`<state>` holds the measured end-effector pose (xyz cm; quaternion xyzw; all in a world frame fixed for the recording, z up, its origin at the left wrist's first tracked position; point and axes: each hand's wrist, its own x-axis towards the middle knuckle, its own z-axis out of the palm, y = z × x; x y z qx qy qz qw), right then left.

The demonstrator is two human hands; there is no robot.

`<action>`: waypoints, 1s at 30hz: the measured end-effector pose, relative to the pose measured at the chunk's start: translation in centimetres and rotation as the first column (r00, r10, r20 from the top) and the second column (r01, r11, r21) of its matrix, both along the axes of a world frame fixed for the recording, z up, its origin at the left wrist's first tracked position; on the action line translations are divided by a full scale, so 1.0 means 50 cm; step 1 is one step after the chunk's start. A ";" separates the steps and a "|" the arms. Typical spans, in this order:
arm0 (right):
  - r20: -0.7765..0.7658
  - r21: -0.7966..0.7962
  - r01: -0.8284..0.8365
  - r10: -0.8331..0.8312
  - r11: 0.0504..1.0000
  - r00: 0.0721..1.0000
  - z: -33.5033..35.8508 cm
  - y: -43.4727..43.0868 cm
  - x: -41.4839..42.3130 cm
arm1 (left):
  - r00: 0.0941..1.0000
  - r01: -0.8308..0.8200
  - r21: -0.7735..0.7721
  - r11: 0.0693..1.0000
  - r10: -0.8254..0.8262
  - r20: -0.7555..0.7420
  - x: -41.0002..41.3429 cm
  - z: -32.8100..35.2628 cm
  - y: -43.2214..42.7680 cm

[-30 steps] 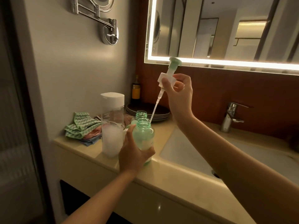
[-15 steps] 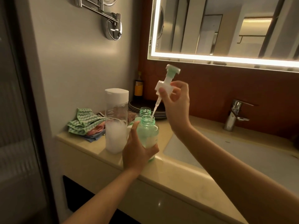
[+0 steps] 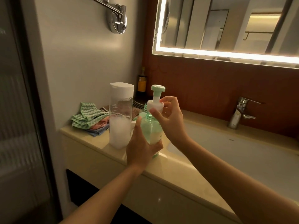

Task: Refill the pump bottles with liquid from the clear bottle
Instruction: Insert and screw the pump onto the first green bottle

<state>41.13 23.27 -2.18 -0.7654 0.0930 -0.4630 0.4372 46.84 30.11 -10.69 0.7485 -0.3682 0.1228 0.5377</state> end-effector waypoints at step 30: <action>-0.279 -0.436 0.237 -0.381 0.868 0.882 -0.012 -0.019 0.008 | 1.000 -0.005 0.003 1.000 0.005 0.000 0.005 -0.004 -0.005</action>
